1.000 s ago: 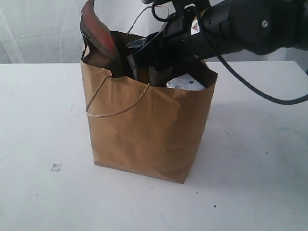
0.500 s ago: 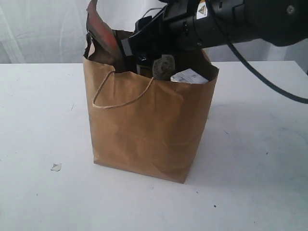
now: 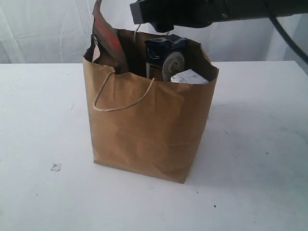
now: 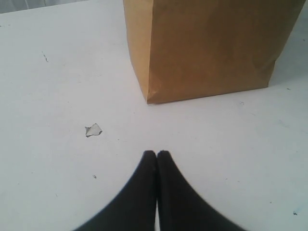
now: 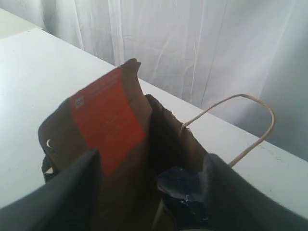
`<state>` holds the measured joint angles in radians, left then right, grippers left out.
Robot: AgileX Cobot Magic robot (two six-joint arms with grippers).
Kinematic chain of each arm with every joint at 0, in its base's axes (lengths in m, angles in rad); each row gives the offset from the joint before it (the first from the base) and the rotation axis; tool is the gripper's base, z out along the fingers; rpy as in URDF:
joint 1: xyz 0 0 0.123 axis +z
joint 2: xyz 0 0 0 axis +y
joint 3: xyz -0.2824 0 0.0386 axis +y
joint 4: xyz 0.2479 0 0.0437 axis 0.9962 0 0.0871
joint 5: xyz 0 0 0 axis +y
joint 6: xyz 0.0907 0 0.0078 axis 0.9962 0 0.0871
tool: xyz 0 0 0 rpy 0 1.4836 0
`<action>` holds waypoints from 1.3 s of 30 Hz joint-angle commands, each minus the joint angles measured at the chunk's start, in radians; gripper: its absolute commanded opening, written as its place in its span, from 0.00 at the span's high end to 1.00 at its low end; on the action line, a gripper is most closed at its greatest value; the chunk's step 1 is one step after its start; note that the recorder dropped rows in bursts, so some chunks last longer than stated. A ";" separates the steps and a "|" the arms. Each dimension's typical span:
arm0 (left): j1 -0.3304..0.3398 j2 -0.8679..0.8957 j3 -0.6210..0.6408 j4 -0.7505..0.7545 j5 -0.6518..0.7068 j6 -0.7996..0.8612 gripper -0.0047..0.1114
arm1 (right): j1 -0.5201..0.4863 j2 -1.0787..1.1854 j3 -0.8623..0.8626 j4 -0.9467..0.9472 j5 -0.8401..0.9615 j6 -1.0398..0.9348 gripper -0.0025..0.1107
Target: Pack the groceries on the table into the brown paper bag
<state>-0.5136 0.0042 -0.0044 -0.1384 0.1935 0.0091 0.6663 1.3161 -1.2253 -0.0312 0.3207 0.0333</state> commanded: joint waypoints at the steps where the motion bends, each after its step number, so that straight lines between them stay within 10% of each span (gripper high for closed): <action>1: 0.003 -0.004 0.004 -0.005 0.000 -0.009 0.96 | 0.001 -0.033 -0.007 0.000 -0.007 -0.011 0.47; 20: 0.003 -0.004 0.004 -0.005 0.000 -0.009 0.96 | -0.004 -0.126 -0.007 -0.016 -0.014 0.000 0.48; 32: 0.003 -0.004 0.004 -0.005 0.000 -0.009 0.96 | -0.496 -0.190 -0.007 -0.198 0.084 0.188 0.48; 39: 0.003 -0.004 0.004 -0.005 0.000 -0.009 0.96 | -0.677 0.104 -0.007 0.276 0.070 -0.169 0.48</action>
<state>-0.5136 0.0042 -0.0044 -0.1384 0.1935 0.0091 0.0309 1.3245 -1.2286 0.0642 0.3975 0.0144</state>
